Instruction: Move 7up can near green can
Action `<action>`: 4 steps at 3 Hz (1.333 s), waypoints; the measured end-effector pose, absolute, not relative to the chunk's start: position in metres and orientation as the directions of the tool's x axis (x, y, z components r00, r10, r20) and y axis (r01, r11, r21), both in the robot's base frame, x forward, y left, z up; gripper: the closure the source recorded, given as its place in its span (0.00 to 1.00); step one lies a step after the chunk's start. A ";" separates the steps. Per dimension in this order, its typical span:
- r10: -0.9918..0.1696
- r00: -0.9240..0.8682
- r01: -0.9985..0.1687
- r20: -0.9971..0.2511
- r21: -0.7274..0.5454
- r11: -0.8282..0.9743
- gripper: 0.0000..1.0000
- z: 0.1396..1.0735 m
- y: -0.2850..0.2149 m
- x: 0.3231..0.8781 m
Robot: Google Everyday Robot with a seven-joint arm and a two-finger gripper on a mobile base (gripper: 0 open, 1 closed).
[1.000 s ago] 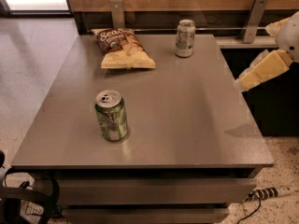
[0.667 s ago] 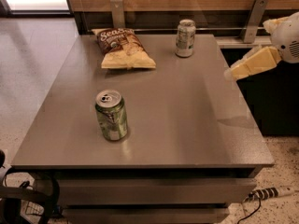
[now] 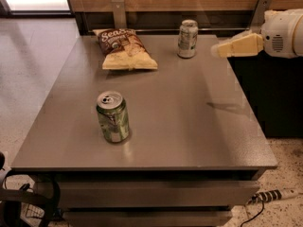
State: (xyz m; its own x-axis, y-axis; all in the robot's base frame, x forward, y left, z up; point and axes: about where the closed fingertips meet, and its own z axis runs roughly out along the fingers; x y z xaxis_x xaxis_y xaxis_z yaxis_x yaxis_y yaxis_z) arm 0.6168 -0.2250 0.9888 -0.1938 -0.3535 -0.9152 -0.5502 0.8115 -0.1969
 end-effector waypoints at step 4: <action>-0.266 -0.045 -0.475 -0.963 -0.213 0.854 0.00 0.980 -0.224 0.722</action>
Offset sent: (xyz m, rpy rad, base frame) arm 0.0134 -0.0094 0.0150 0.0239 -0.0619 -0.0610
